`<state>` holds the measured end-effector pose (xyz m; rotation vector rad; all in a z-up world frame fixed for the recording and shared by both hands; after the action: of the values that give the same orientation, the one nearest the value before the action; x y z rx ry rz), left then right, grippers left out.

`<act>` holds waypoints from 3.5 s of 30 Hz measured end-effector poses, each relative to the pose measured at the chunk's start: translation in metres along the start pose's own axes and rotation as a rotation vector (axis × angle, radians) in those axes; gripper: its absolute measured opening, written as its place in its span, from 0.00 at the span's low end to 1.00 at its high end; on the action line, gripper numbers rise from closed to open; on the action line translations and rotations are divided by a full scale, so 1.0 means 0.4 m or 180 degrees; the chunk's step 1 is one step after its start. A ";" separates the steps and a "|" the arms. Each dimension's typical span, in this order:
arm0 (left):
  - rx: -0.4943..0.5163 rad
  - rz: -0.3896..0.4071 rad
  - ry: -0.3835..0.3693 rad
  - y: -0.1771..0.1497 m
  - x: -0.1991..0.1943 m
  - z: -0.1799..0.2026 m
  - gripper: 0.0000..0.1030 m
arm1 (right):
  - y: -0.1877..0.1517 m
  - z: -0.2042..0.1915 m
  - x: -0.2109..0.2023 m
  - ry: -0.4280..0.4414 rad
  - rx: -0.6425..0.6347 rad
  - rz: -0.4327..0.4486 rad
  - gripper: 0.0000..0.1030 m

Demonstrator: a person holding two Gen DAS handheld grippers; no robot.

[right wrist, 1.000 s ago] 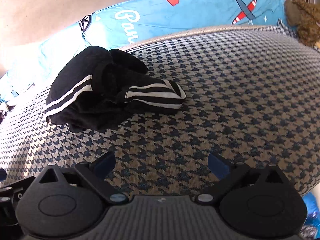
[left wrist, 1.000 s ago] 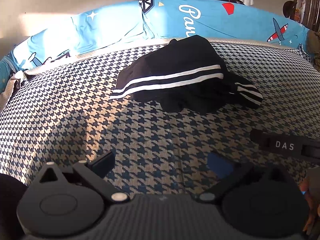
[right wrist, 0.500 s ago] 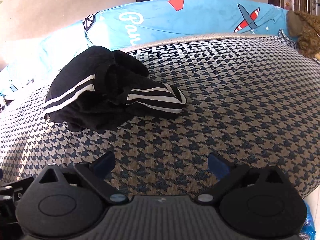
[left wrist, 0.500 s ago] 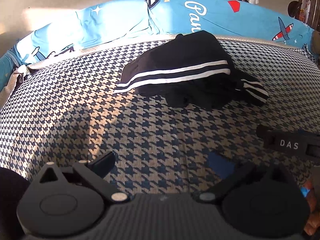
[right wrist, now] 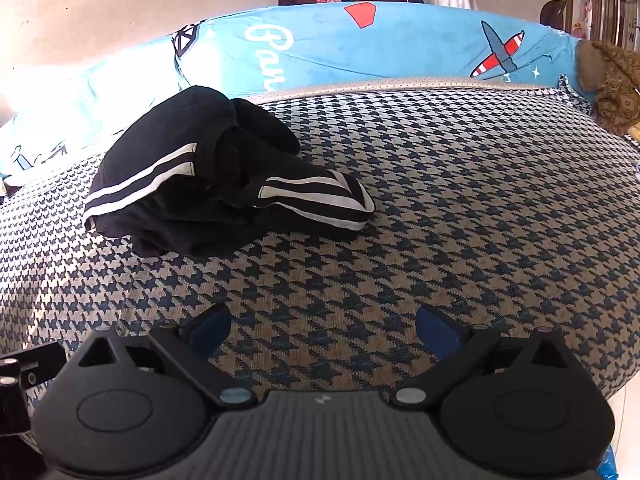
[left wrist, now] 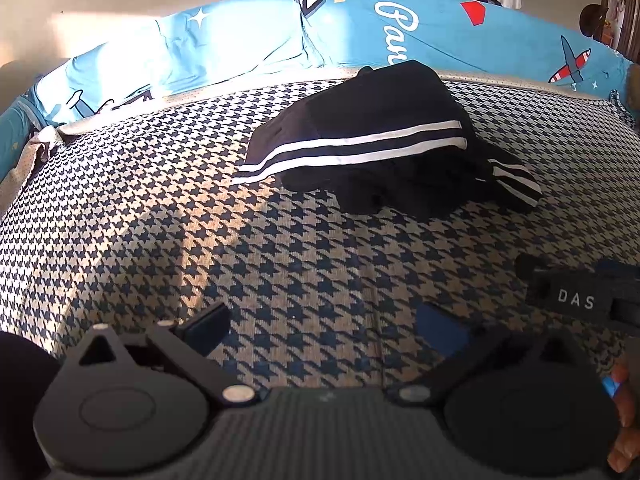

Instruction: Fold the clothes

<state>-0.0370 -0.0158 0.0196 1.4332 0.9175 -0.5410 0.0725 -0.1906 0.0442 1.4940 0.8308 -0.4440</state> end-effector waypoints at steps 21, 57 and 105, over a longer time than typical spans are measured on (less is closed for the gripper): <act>0.0024 -0.0042 0.0081 -0.007 0.006 -0.007 1.00 | -0.009 -0.017 0.005 0.0091 -0.0059 -0.0025 0.97; 0.0029 -0.0046 0.0092 -0.007 0.005 -0.008 1.00 | -0.009 -0.039 0.001 0.0004 -0.0272 0.0013 0.97; -0.0004 -0.0043 0.0122 -0.006 0.010 -0.017 1.00 | -0.009 -0.037 0.005 -0.0013 -0.0162 0.0008 0.97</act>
<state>-0.0380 -0.0084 0.0156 1.4414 0.9584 -0.5244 0.0683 -0.1761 0.0422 1.4465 0.8312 -0.4210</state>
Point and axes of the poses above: each gripper's, at about its wrist camera, not at the fingertips, and x roughly the way its jaws point, z to its right, y to its top, the point moved 9 cm from there along x, roughly the way its jaws point, and after that the axes turned 4 degrees about x, right-handed, at the moved point
